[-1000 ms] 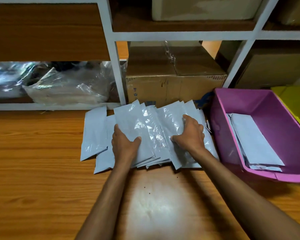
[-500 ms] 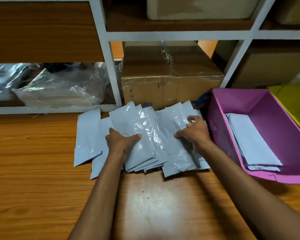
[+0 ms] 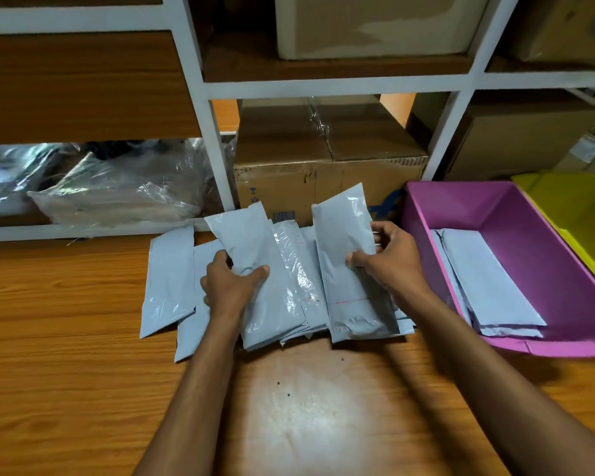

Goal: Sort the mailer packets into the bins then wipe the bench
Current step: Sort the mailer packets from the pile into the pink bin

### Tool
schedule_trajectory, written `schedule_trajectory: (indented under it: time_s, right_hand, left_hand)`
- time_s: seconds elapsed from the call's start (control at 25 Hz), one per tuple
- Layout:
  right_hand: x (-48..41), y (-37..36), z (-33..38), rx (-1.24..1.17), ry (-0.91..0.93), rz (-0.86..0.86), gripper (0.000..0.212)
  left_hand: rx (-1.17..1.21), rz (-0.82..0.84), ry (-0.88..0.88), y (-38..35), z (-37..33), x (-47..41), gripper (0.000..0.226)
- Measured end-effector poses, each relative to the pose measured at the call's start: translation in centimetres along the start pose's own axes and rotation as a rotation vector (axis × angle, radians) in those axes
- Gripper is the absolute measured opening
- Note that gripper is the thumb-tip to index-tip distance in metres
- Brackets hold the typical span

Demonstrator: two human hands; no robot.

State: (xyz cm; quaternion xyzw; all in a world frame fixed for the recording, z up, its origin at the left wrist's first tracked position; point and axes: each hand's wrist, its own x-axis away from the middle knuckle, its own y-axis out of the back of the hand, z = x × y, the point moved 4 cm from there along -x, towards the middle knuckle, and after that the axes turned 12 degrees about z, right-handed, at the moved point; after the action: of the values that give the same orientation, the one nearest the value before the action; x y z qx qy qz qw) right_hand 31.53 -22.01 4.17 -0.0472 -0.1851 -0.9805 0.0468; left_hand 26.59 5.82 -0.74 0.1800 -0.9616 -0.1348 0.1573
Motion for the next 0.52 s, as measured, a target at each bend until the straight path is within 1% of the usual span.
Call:
schedule_trajectory:
  time_s: [0.12,0.2,0.36,0.44,0.52]
  right_hand:
    - [0.9,0.5,1.0,0.031,0.062,-0.037,0.056]
    - [1.7,1.2,1.8,0.038,0.109,-0.083,0.06]
    - [3.8,3.7,4.4,-0.037,0.2,-0.161,0.069]
    - [4.9,5.6,5.8,-0.108,0.233,-0.187,0.071]
    - [5.9,7.9,6.8,-0.149,0.261,-0.212,0.072]
  left_hand:
    - [0.172,0.089,-0.051,-0.2,-0.9,1.4,0.065]
    - [0.21,0.102,-0.1,-0.2,-2.1,2.5,0.067]
    - [0.212,0.133,-0.179,-0.1,-6.1,4.7,0.071]
    - [0.194,0.169,-0.208,-0.6,-8.6,5.8,0.069]
    - [0.183,0.202,-0.263,-1.7,-11.2,6.7,0.074]
